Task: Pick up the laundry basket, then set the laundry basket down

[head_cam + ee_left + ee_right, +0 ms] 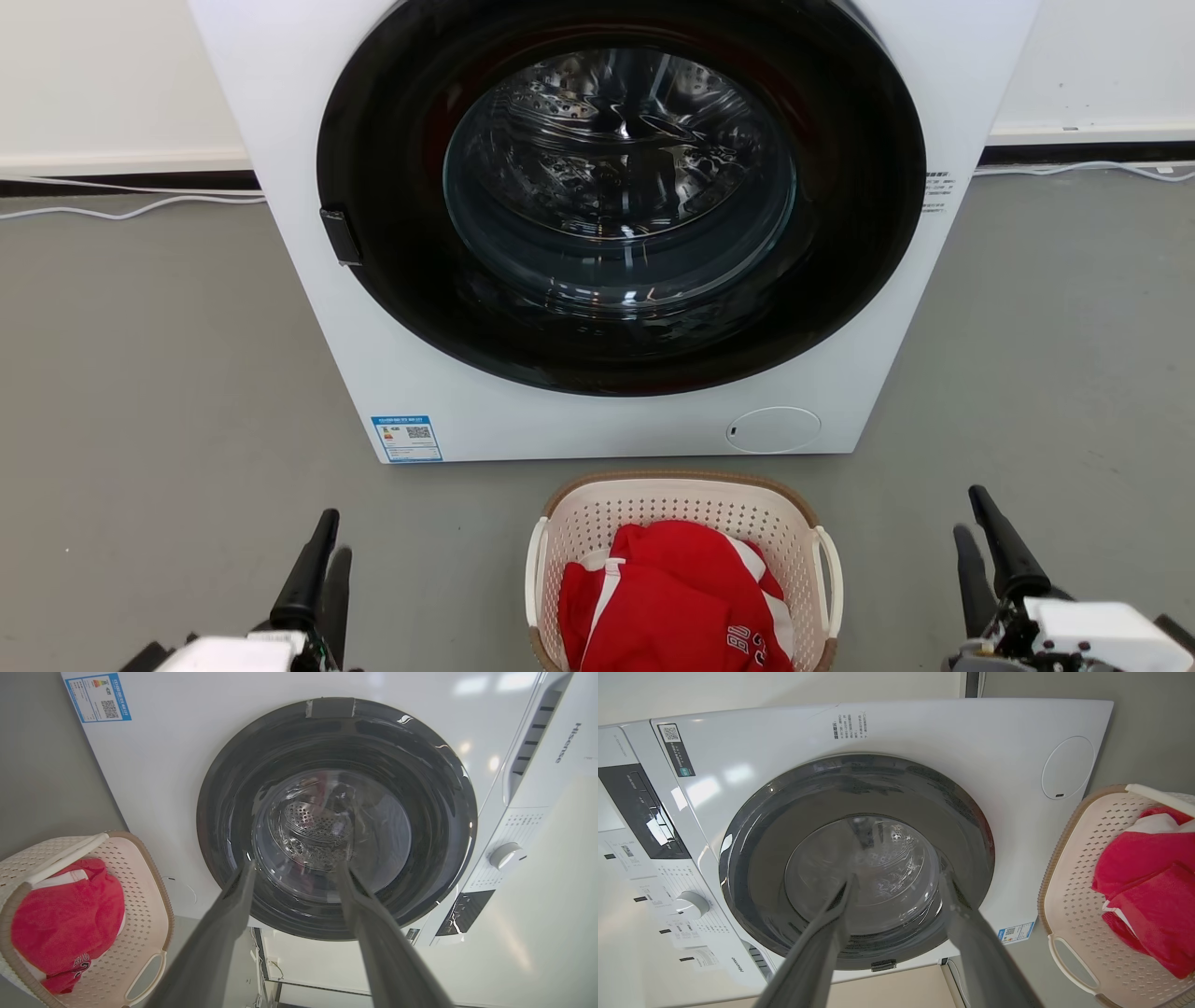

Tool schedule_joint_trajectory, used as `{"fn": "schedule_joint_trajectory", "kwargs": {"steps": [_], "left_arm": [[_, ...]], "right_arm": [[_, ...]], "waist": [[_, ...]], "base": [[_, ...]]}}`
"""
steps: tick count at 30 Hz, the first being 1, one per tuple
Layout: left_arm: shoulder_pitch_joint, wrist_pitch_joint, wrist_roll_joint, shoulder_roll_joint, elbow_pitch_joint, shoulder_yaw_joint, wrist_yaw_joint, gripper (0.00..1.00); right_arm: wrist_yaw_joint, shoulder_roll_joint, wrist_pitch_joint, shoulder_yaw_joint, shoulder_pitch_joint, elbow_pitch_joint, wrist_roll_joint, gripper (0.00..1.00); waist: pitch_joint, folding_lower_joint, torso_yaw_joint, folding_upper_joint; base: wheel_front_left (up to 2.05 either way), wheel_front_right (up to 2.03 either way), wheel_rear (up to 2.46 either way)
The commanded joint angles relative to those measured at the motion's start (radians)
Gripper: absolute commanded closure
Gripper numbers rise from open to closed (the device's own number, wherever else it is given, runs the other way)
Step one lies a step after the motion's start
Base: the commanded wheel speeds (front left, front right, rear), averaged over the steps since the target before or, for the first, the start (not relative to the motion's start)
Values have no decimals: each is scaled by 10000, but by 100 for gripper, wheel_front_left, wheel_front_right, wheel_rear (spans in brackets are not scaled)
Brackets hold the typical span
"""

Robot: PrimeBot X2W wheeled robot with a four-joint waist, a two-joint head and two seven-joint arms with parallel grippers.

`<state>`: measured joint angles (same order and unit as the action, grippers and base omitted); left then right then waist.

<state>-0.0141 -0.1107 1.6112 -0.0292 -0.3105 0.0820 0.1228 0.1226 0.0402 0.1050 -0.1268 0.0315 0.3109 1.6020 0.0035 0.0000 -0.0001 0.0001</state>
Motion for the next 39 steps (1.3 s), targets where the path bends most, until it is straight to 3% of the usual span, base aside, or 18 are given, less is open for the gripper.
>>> {"fn": "schedule_joint_trajectory", "kwargs": {"steps": [1,5,10,21,26,39], "left_arm": [[-262,67,3,-51,247,-16,5,0],[-274,187,18,-56,331,-67,8,0],[-282,336,-107,-63,426,-122,11,0],[-333,664,-984,-77,654,-265,17,0],[-348,814,-1669,-83,791,-291,20,0],[-362,1172,-4538,-99,1367,-631,-378,0]], "right_arm": [[5,41,-34,17,229,-245,1,0],[8,43,-130,77,236,-343,3,0],[11,47,-288,169,246,-417,-75,0],[18,142,-627,456,319,-605,-374,0],[21,433,-800,907,374,-825,-1327,0],[28,439,-1153,1013,359,-1425,-3723,0]], "waist": [[5,1,1,-1],[-15,22,1,-1],[4,2,0,-1],[19,0,-2,-1],[38,0,-6,-1],[74,0,-30,-1]], "base": [[0,0,0],[0,0,0],[0,0,0],[0,0,0],[0,0,0],[0,0,0]]}}
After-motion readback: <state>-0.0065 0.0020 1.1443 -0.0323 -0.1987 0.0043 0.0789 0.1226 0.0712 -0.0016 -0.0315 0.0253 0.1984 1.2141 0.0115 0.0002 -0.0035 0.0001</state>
